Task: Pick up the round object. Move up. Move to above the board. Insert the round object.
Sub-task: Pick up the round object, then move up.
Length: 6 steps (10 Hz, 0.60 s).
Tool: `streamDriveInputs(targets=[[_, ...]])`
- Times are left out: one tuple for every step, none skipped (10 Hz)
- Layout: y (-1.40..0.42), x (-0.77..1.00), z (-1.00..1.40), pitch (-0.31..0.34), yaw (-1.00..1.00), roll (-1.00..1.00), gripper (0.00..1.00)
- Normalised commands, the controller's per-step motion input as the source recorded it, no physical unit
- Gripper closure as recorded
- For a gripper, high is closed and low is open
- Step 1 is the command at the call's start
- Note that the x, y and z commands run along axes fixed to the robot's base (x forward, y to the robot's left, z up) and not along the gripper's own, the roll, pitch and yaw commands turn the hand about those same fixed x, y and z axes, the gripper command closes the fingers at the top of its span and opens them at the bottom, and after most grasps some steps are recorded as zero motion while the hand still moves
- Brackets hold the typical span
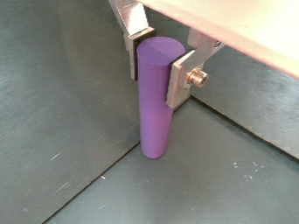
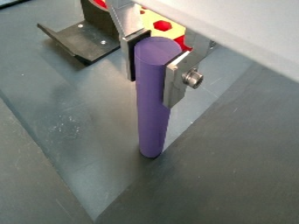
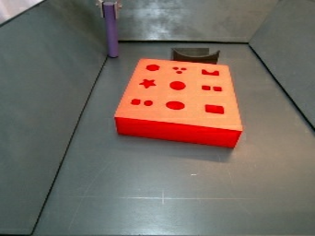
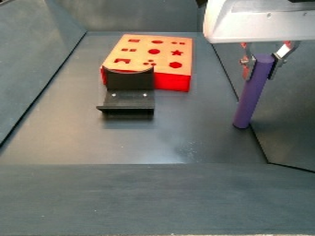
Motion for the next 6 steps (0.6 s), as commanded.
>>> streamDriveInputs(targets=[[0.0,0.0,0.0,0.0,0.0,0.0,1.0],[0.0,0.0,0.0,0.0,0.0,0.0,1.0],[0.0,0.0,0.0,0.0,0.0,0.0,1.0],[0.0,0.0,0.0,0.0,0.0,0.0,1.0],[0.0,0.0,0.0,0.0,0.0,0.0,1.0],[0.0,0.0,0.83,0.0,0.0,0.0,1.0]])
